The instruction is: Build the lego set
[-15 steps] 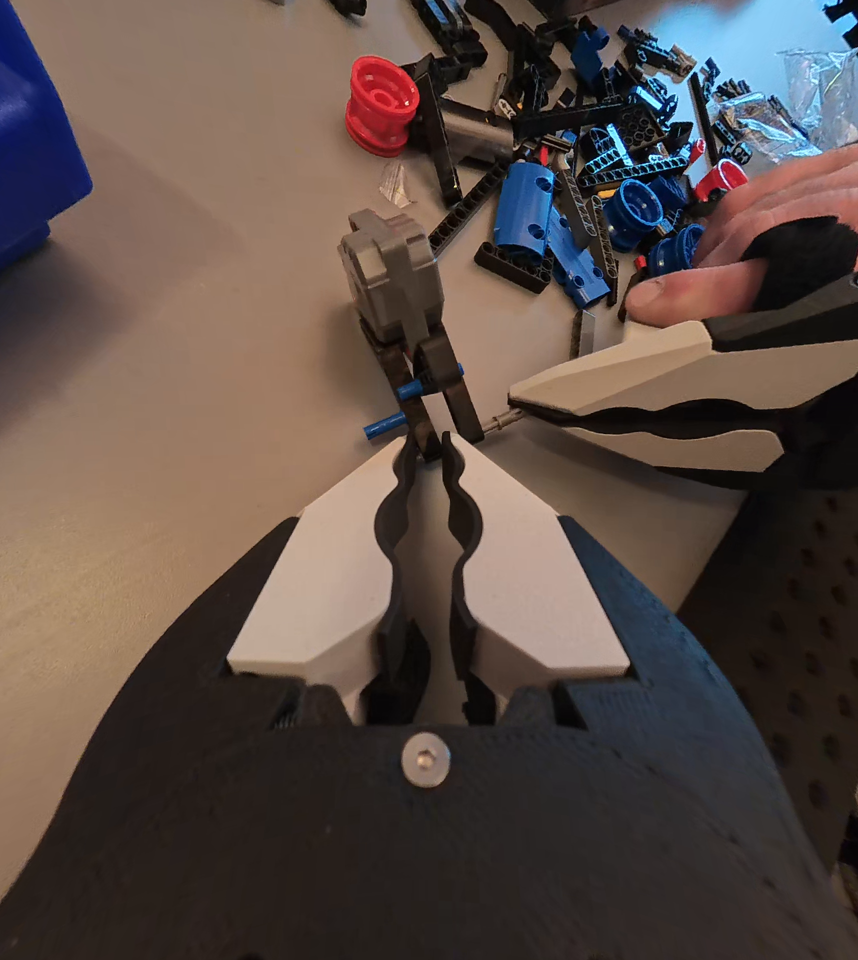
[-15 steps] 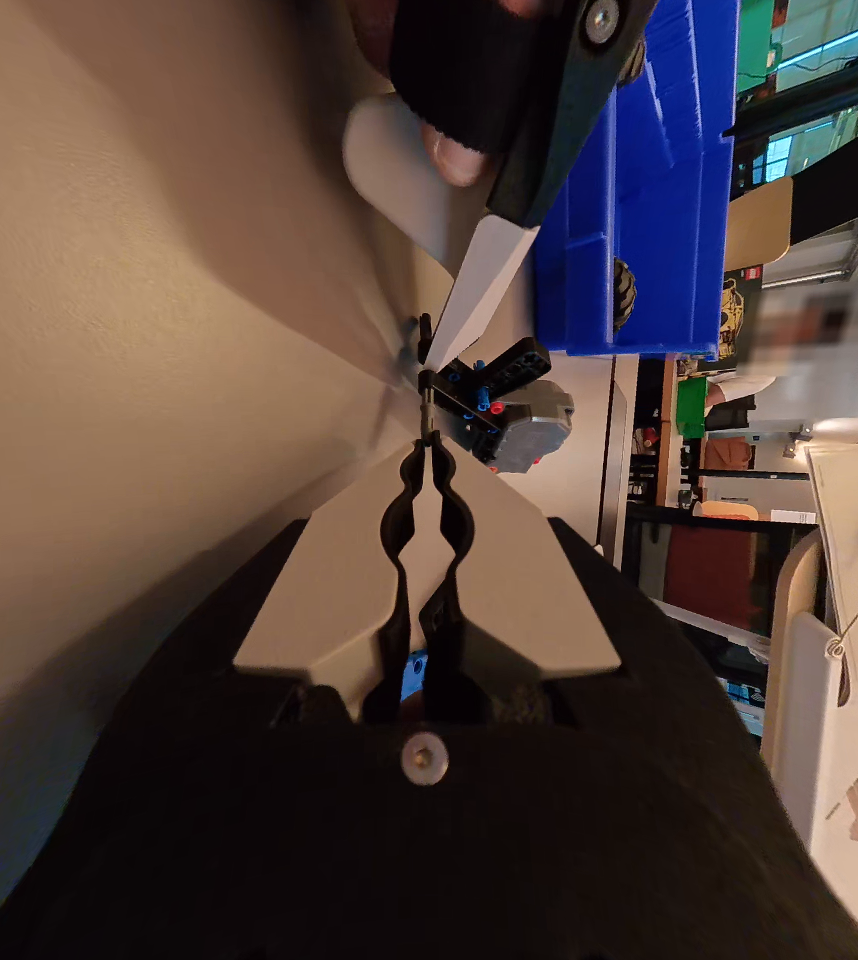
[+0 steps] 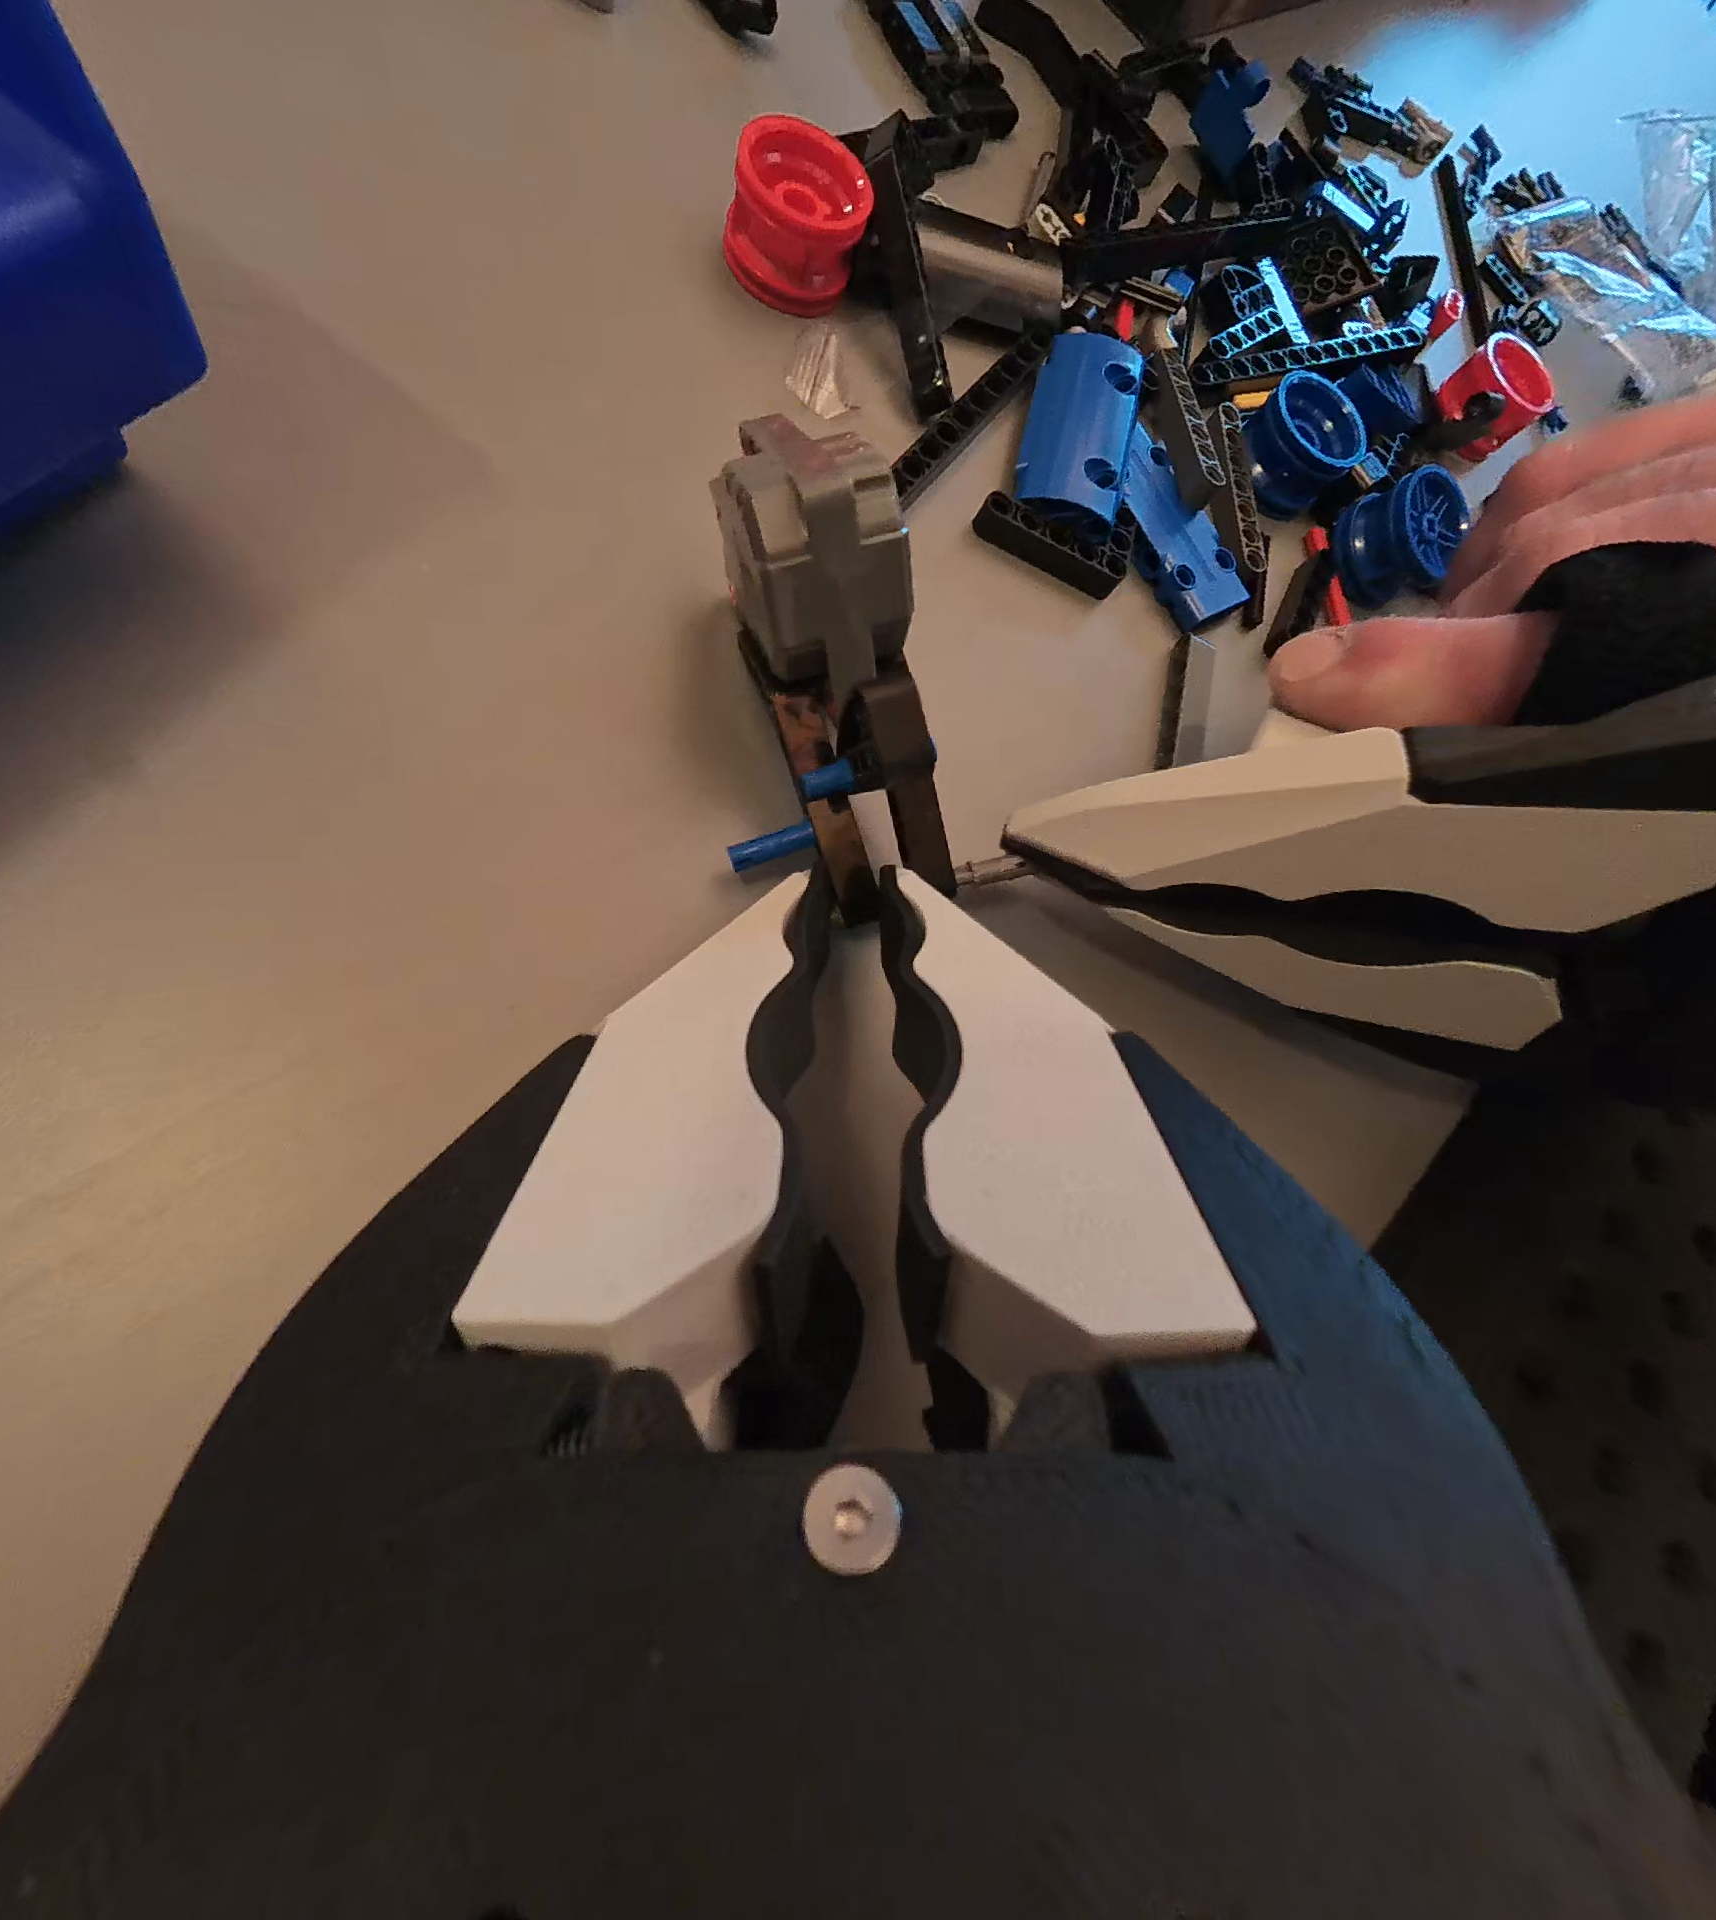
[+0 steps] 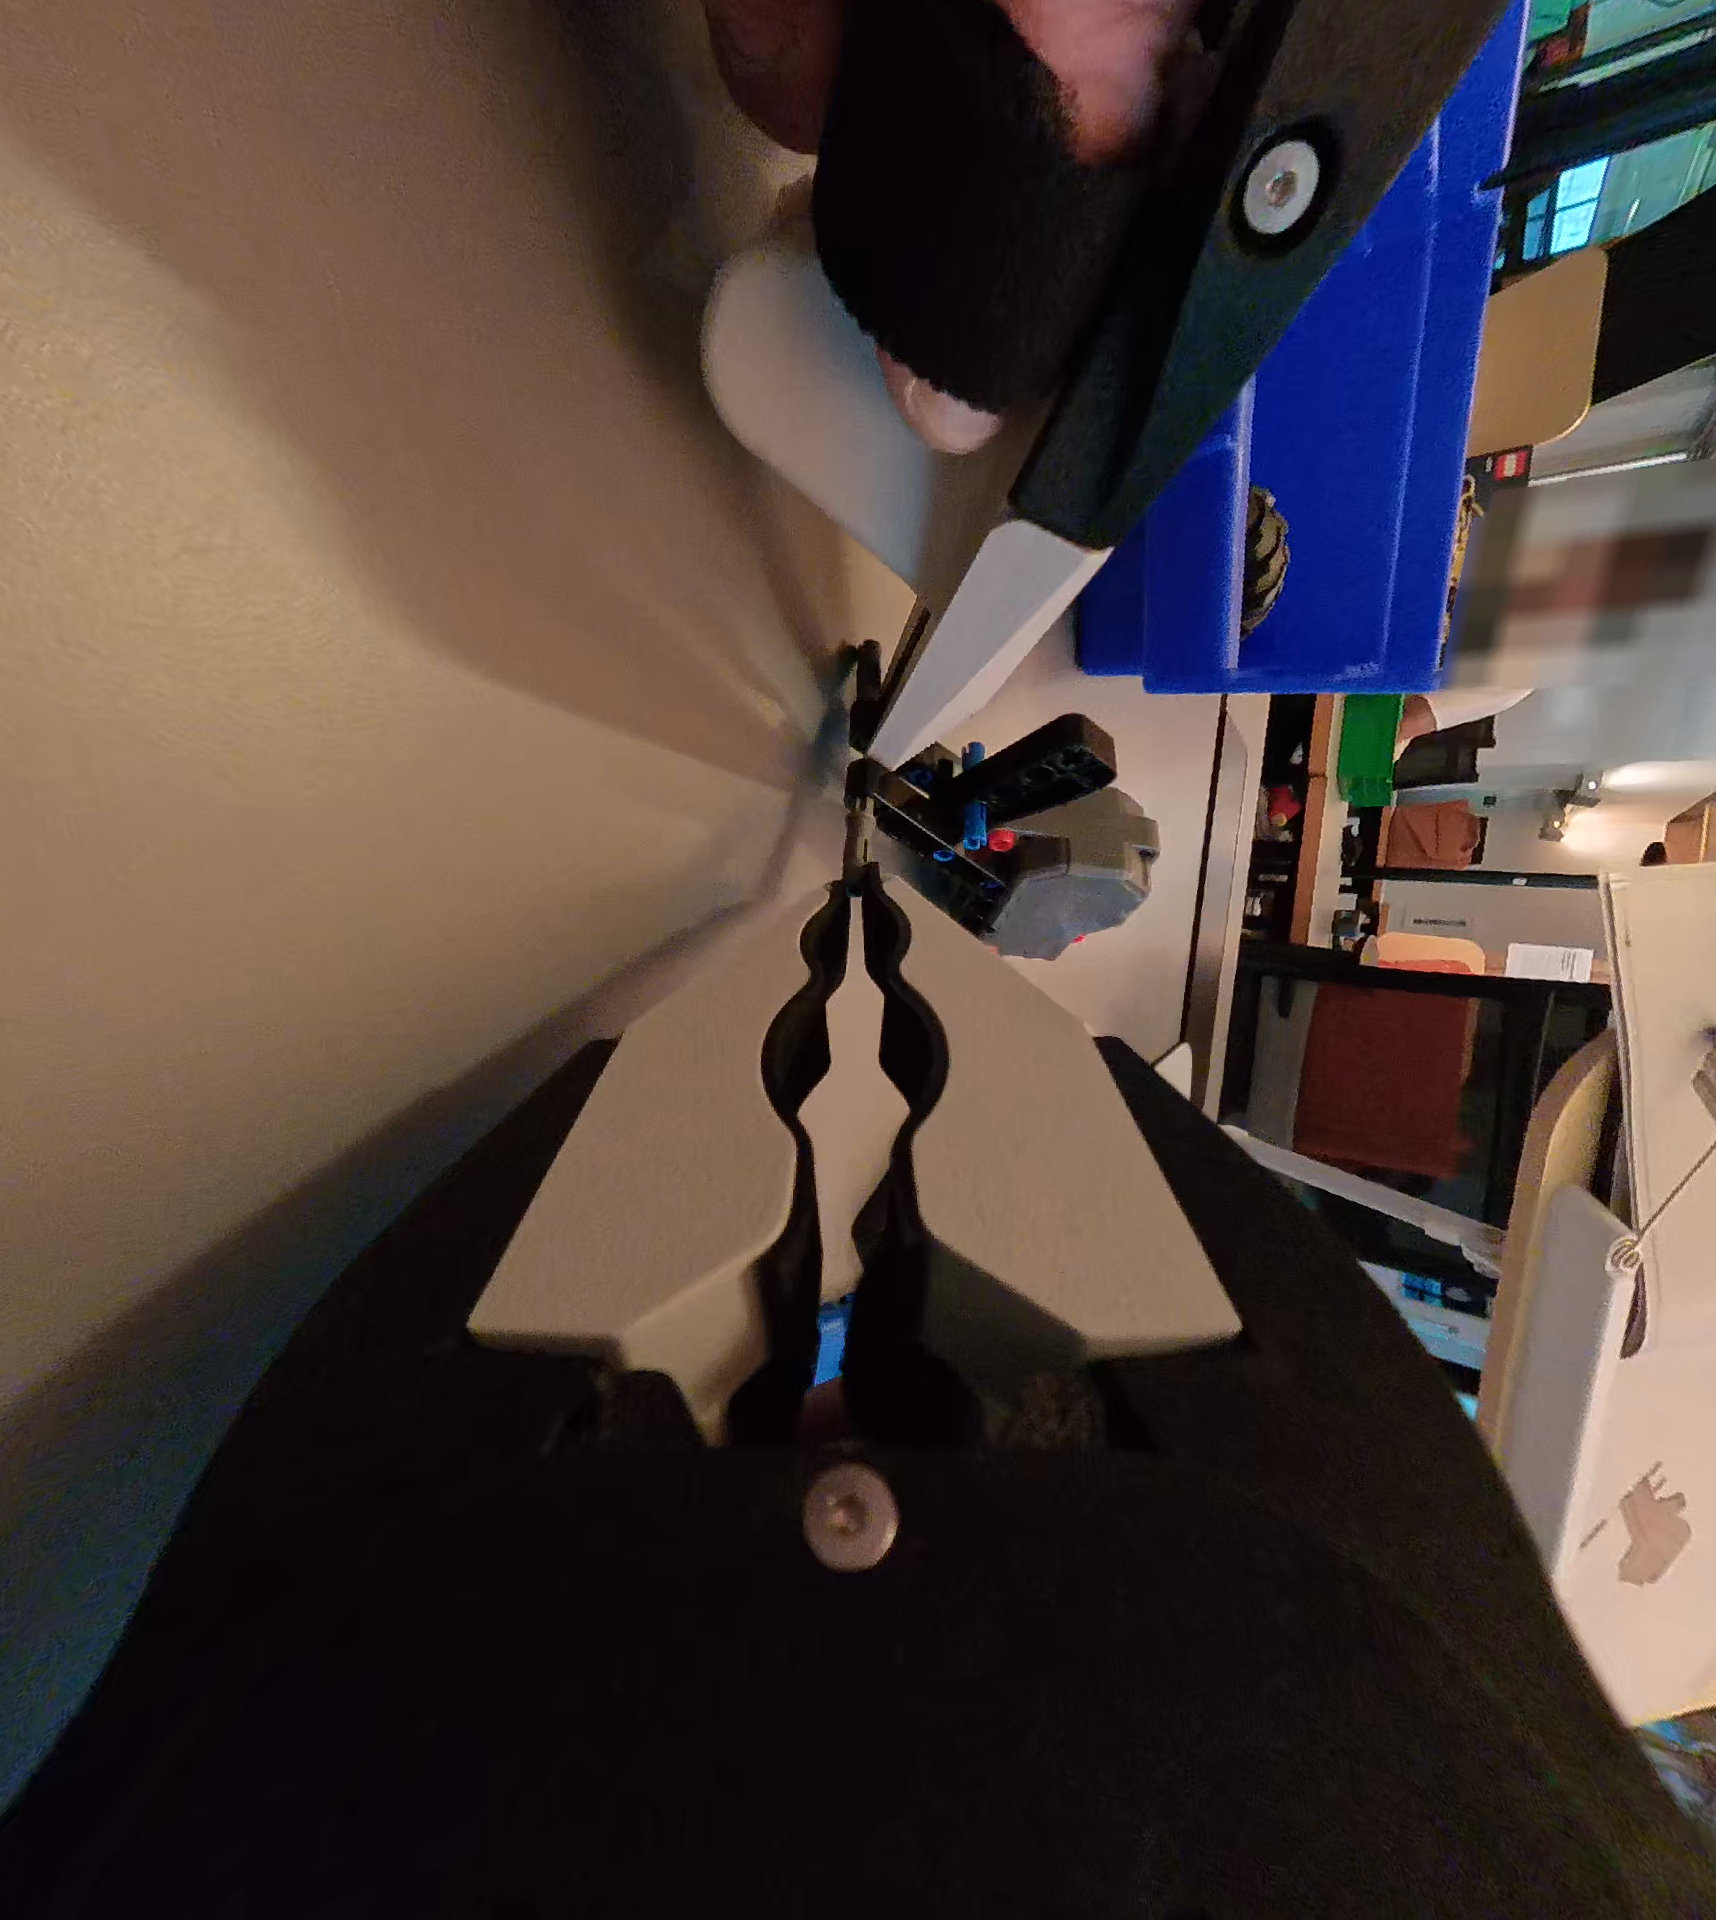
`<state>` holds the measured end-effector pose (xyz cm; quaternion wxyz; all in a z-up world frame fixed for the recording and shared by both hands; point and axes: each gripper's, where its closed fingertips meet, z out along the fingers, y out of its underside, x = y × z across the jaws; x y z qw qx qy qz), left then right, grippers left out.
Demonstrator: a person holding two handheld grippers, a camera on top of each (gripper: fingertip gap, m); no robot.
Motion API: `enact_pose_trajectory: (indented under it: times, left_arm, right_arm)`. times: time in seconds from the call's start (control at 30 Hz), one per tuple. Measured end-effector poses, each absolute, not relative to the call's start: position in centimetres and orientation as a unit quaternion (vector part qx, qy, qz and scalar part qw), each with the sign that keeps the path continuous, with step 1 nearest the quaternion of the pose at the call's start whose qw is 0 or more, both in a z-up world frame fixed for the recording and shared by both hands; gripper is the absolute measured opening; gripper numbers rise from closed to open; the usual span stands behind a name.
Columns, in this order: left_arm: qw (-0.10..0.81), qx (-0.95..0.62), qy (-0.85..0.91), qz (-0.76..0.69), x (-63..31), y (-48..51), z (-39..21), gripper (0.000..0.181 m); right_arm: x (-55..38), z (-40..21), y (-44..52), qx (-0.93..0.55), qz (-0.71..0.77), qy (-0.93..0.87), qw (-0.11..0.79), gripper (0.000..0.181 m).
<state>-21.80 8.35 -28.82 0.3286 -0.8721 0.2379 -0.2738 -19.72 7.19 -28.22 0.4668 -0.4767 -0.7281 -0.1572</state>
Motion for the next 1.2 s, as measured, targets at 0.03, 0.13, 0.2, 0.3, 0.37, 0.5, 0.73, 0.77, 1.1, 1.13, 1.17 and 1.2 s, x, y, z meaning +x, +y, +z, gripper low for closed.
enact_pose_trajectory:
  times: [0.03,0.13,0.2,0.3,0.37,0.5,0.73,0.77,1.1,1.13,1.17,1.2]
  left_arm:
    - [0.33,-0.873,0.236,-0.271,-21.8,8.4,-28.8,0.006]
    - [0.335,-0.875,0.231,-0.265,-21.8,8.4,-28.9,0.006]
    - [0.334,-0.874,0.229,-0.267,-21.8,8.3,-28.8,0.006]
    - [0.335,-0.875,0.232,-0.262,-21.8,8.3,-28.9,0.007]
    - [0.335,-0.875,0.231,-0.262,-21.8,8.3,-28.9,0.007]
    - [0.337,-0.875,0.241,-0.25,-21.8,8.4,-28.9,0.007]
    - [0.342,-0.868,0.281,-0.226,-21.9,8.4,-28.6,0.007]
    - [0.339,-0.864,0.292,-0.23,-21.8,8.3,-28.4,0.007]
    - [0.309,-0.844,0.411,-0.152,-22.4,7.6,-28.7,0.008]
    - [0.308,-0.838,0.429,-0.139,-22.5,7.5,-28.7,0.008]
    - [0.307,-0.833,0.441,-0.131,-22.6,7.5,-28.7,0.008]
    - [0.302,-0.831,0.449,-0.129,-22.6,7.4,-28.8,0.008]
  right_arm:
    - [-19.7,-28.3,7.2,-0.48,-0.159,-0.727,0.465,0.0]
    - [-19.8,-28.4,7.3,-0.486,-0.161,-0.724,0.462,0.0]
    - [-19.9,-28.4,7.4,-0.486,-0.159,-0.724,0.464,0.0]
    - [-19.9,-28.5,7.4,-0.487,-0.156,-0.725,0.462,0.0]
    - [-20.0,-28.5,7.5,-0.487,-0.154,-0.725,0.461,0.0]
    - [-20.0,-28.5,7.4,-0.494,-0.141,-0.725,0.46,0.001]
    - [-18.5,-28.3,6.7,-0.529,-0.081,-0.731,0.424,0.02]
    - [-18.2,-28.1,6.5,-0.531,-0.073,-0.731,0.423,0.022]
    - [-14.1,-23.7,6.5,-0.573,0.055,-0.682,0.451,0.019]
    - [-13.5,-23.2,6.8,-0.574,0.06,-0.676,0.458,0.018]
    - [-12.9,-22.8,7.1,-0.576,0.066,-0.669,0.465,0.018]
    - [-12.4,-22.5,7.4,-0.58,0.074,-0.661,0.47,0.018]
